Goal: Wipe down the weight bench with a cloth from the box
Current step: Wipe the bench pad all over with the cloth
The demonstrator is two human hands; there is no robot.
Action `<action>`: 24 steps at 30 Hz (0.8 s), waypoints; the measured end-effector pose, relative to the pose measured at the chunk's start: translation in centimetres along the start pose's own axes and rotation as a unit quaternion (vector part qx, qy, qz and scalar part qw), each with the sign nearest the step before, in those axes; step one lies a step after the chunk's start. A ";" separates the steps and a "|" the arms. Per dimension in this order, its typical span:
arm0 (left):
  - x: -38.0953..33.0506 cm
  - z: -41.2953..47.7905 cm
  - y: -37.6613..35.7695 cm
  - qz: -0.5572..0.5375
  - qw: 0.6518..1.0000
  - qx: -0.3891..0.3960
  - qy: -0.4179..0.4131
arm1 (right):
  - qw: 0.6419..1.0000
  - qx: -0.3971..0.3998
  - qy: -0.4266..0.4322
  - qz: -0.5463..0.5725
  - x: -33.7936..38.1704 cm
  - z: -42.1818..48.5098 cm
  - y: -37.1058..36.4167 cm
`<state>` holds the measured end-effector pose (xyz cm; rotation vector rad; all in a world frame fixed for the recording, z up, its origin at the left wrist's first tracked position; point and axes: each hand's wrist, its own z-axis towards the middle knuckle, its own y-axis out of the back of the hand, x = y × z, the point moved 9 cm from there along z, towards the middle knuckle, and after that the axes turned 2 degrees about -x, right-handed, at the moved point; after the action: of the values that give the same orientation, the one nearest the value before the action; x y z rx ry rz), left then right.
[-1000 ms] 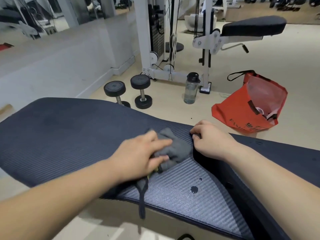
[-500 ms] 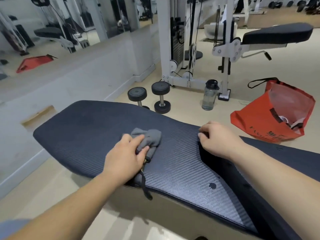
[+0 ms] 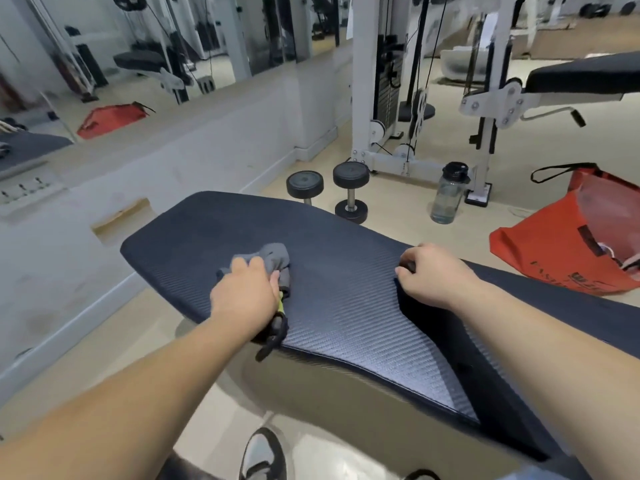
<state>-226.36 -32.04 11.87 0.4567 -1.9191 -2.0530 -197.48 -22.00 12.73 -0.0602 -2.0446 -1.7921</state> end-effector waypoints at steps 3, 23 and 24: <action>-3.0 0.7 -0.2 0.036 0.999 0.003 0.000 | 1.000 -0.022 0.002 -0.015 0.0 0.5 0.4; -23.4 -4.5 0.4 -0.012 0.909 0.092 -0.405 | 0.985 -0.080 -0.137 -0.071 -8.2 -12.8 6.5; -23.0 -4.2 0.7 -0.015 0.917 0.079 -0.391 | 0.983 -0.086 -0.147 -0.064 -8.5 -13.1 6.4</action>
<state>-203.68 -26.21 12.98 -0.3882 -2.5158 -2.3149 -184.09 -31.43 16.99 -0.2635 -2.1233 -2.1474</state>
